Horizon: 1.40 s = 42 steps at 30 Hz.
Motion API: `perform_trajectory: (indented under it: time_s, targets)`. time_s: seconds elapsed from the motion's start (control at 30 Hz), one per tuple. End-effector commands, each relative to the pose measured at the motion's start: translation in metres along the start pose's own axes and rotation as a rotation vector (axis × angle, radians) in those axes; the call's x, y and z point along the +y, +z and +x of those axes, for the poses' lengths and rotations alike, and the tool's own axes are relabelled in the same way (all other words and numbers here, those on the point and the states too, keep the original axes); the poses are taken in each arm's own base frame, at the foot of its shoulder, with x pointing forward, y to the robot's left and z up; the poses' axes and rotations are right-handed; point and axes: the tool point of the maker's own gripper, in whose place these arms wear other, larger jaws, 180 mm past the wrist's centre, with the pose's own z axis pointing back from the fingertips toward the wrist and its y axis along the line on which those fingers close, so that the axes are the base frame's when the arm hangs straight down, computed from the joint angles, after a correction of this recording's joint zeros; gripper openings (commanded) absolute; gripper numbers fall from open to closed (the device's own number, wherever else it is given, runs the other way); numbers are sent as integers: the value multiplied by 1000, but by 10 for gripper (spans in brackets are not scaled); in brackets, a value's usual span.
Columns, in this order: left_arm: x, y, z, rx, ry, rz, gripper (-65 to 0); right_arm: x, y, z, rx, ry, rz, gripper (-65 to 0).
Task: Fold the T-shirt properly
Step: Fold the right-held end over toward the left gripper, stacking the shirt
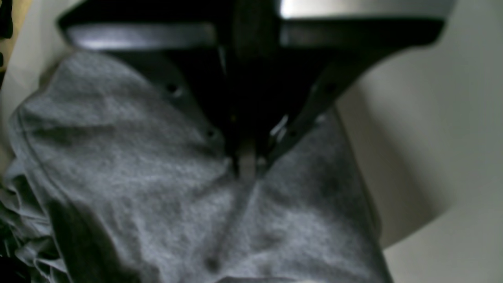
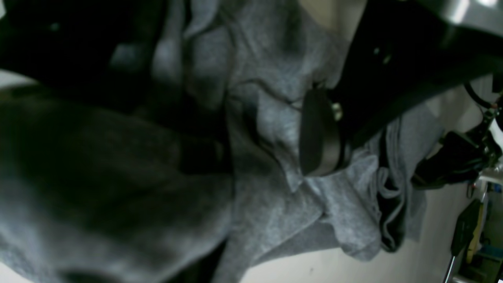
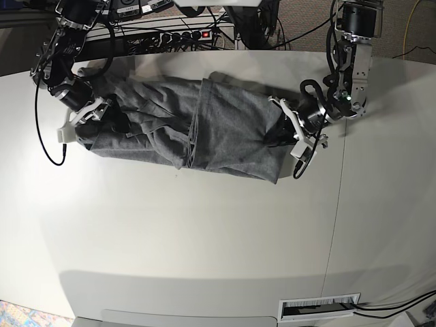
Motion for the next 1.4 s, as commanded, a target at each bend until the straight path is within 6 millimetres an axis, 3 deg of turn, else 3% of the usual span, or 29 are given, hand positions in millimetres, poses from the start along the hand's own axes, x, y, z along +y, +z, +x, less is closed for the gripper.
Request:
perform_trajectory:
  time_s: [0.0,0.13,0.17,0.33,0.53,0.67,0.97,1.13,1.37]
  targets:
    - [15,6,-30,143,-33,66,-650,-11,3,-23,123,15,-54,-319]
    - [14,6,-31,147,-32,64,-650,-6,6,-23,155,46,-55,-626]
    - [12,6,-31,146,-35,49,-650,-4,8,-21,161,63,-57,-650]
    - [-10,5,-31,137,-11,-63,-650,17,16,10,113,198,-63,-650]
    - [-28,-6,-24,101,25,-95,-650,64,36,63,-32,428,-70,-650]
    - [-51,-18,-25,105,36,-139,-650,82,41,75,-77,481,-50,-650]
    - [-110,-36,-47,194,-74,-267,-650,123,25,67,-176,360,121,-650]
    - [-117,-41,-53,218,-107,-254,-650,145,11,62,-170,358,191,-650]
    - [-120,-41,-46,202,-110,-262,-650,182,-30,26,-16,484,247,-650]
